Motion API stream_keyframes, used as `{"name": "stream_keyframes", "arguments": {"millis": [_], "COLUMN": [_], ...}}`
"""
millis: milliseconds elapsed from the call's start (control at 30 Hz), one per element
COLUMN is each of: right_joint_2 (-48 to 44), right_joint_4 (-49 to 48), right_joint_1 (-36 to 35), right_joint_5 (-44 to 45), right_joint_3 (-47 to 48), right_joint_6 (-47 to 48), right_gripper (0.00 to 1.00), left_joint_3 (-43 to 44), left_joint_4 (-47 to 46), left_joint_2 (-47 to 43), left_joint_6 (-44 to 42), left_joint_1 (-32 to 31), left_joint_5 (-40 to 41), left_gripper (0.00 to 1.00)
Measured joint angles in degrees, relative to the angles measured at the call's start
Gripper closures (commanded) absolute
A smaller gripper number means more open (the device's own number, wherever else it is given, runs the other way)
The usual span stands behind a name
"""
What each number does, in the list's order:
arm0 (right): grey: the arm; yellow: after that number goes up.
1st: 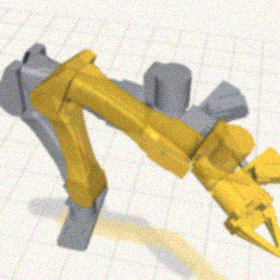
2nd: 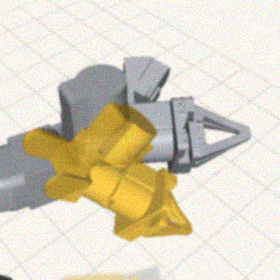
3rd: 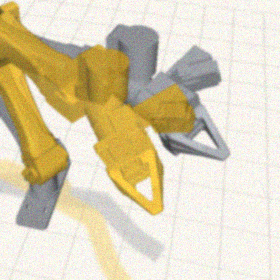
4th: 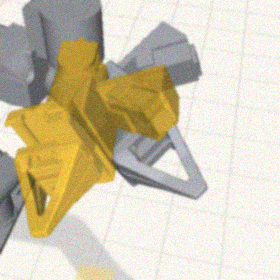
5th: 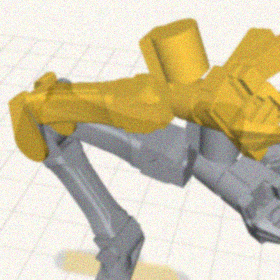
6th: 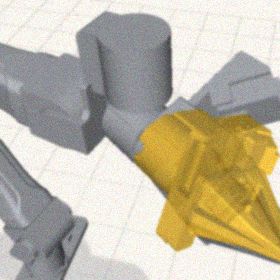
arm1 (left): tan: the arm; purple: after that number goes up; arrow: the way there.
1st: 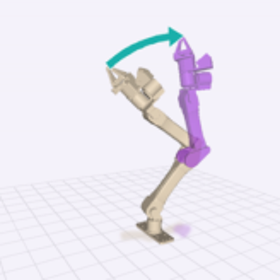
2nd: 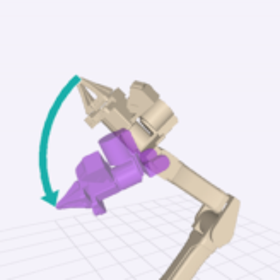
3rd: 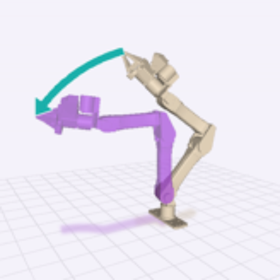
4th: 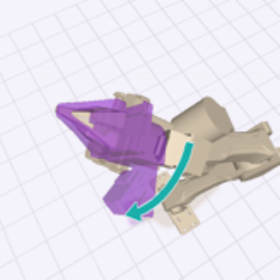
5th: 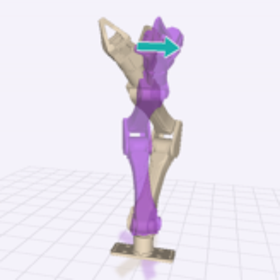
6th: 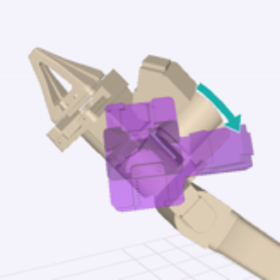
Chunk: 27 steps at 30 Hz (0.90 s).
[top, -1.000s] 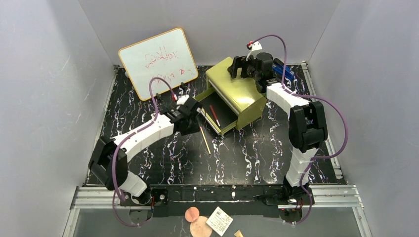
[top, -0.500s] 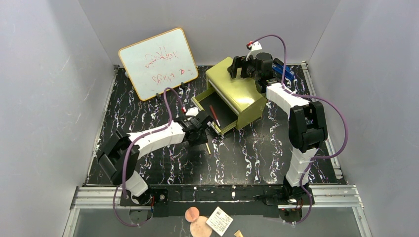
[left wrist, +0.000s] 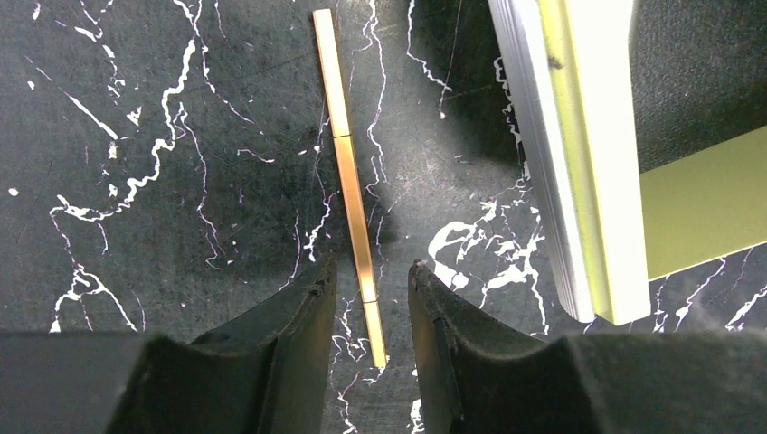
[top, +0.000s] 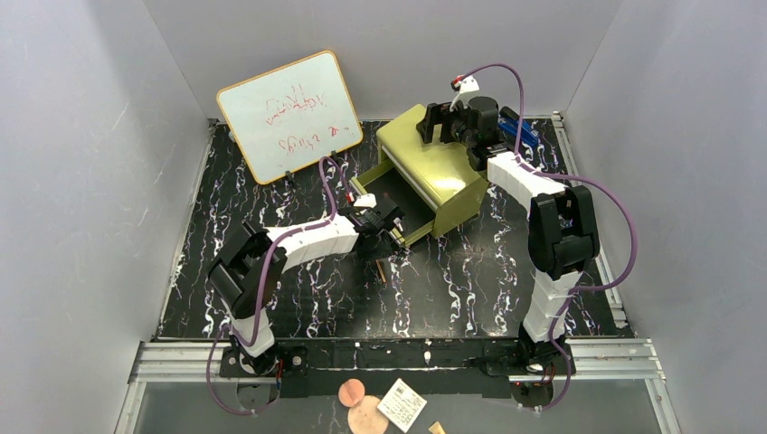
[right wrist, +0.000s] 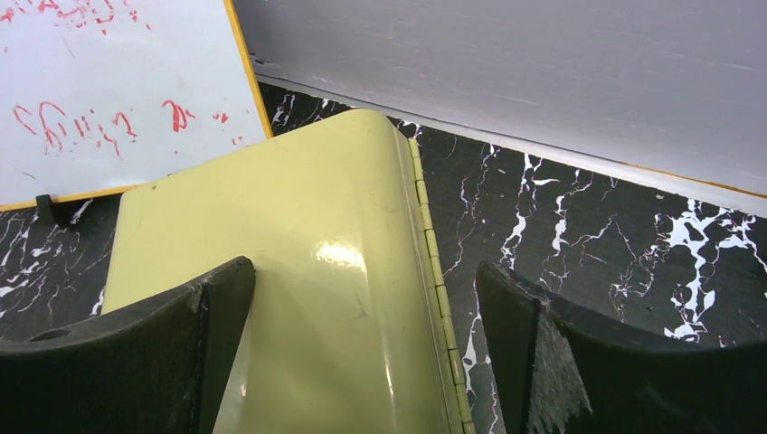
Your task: Organize the makeup
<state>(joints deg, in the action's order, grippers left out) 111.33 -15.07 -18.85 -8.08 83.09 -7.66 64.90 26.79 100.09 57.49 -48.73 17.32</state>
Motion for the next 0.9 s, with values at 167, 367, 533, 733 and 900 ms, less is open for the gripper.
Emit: {"name": "stream_keyframes", "arguments": {"millis": [167, 367, 533, 733, 900], "right_joint_2": [0.00, 0.00, 0.00, 0.00, 0.00], "right_joint_4": [0.00, 0.00, 0.00, 0.00, 0.00], "right_joint_1": [0.00, 0.00, -0.02, -0.04, -0.04], "right_joint_5": [0.00, 0.02, 0.04, 0.09, 0.09], "right_joint_3": [0.00, -0.02, -0.02, -0.02, -0.02], "right_joint_6": [0.00, 0.00, 0.00, 0.00, 0.00], "right_gripper": [0.01, 0.01, 0.01, 0.01, 0.01], "left_joint_3": [-0.02, -0.85, -2.10, -3.69, -4.15], "left_joint_4": [-0.81, -3.85, -6.43, -9.05, -9.90], "left_joint_2": [0.39, 2.47, 2.29, 1.68, 1.42], "left_joint_6": [0.42, 1.33, 2.25, 3.13, 3.21], "left_joint_1": [0.02, 0.39, 0.87, 1.42, 1.68], "left_joint_5": [-0.17, -1.31, -1.81, -2.84, -3.06], "left_gripper": [0.67, 0.69, 1.00, 1.00, 1.00]}}
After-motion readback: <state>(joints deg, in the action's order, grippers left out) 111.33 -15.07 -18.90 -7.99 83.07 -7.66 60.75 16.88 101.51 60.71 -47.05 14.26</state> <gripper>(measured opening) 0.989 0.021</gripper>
